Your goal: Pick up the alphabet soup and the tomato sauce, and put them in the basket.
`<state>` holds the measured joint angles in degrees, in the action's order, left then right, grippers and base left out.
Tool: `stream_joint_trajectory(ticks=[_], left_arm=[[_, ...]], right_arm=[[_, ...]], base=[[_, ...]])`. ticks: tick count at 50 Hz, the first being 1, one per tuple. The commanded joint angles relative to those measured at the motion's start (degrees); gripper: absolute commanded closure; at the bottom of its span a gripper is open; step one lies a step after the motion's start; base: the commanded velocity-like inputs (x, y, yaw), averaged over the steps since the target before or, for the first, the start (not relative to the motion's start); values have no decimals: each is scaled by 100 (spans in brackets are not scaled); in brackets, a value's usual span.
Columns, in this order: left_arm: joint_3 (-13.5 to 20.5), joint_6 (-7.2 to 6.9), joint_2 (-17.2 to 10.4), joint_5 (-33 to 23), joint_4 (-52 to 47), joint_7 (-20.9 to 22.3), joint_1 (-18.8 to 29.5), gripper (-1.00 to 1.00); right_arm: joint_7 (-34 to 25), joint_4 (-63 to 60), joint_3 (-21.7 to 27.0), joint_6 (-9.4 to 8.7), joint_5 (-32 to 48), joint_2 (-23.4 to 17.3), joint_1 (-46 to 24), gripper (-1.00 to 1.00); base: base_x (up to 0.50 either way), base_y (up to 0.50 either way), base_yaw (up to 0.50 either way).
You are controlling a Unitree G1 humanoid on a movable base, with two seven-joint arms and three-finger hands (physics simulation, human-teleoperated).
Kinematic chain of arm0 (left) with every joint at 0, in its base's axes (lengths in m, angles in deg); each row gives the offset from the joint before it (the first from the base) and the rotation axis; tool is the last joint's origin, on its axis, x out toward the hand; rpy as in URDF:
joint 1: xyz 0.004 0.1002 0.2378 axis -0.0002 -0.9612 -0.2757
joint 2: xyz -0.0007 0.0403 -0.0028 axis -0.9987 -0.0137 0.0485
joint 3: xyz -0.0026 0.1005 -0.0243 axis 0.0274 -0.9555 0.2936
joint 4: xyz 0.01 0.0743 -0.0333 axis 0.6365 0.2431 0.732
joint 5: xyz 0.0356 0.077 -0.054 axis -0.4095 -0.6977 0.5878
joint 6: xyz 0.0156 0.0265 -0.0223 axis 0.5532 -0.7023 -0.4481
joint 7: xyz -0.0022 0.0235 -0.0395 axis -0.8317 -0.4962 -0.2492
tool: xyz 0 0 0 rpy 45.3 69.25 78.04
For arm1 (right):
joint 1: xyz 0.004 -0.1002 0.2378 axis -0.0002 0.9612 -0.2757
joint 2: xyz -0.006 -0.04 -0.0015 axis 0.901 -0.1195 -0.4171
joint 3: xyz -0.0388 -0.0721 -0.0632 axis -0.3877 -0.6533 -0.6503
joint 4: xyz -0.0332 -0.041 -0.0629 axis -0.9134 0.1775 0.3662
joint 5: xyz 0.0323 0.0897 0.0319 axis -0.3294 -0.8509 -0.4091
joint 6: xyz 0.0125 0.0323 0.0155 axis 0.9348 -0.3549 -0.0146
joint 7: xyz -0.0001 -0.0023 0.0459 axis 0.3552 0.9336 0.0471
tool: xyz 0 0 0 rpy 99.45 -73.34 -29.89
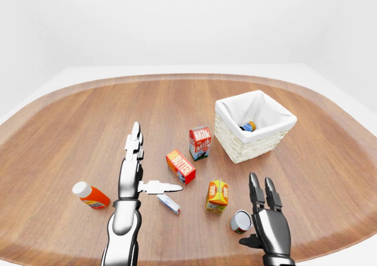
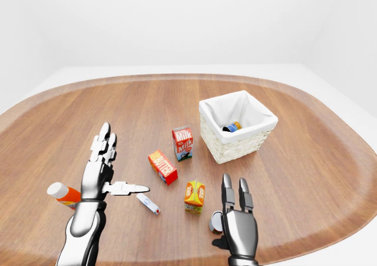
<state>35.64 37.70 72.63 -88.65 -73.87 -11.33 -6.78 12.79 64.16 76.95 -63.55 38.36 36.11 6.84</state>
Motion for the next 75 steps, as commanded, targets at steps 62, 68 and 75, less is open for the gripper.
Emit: stream_joint_trajectory(ticks=[62,68,75], left_arm=[[-1,0,-5,9,7,4,-17,-100],[-1,0,-5,8,6,4,-18,-100],[-2,0,-5,8,6,4,-17,-100]], right_arm=[[159,1384,-194,0,-272,-189,-672,-100],[159,1585,-175,0,-274,-177,-772,-100],[159,1608,-146,0,-316,-164,-781,-100]], base=[[0,0,0],[0,0,0],[0,0,0]])
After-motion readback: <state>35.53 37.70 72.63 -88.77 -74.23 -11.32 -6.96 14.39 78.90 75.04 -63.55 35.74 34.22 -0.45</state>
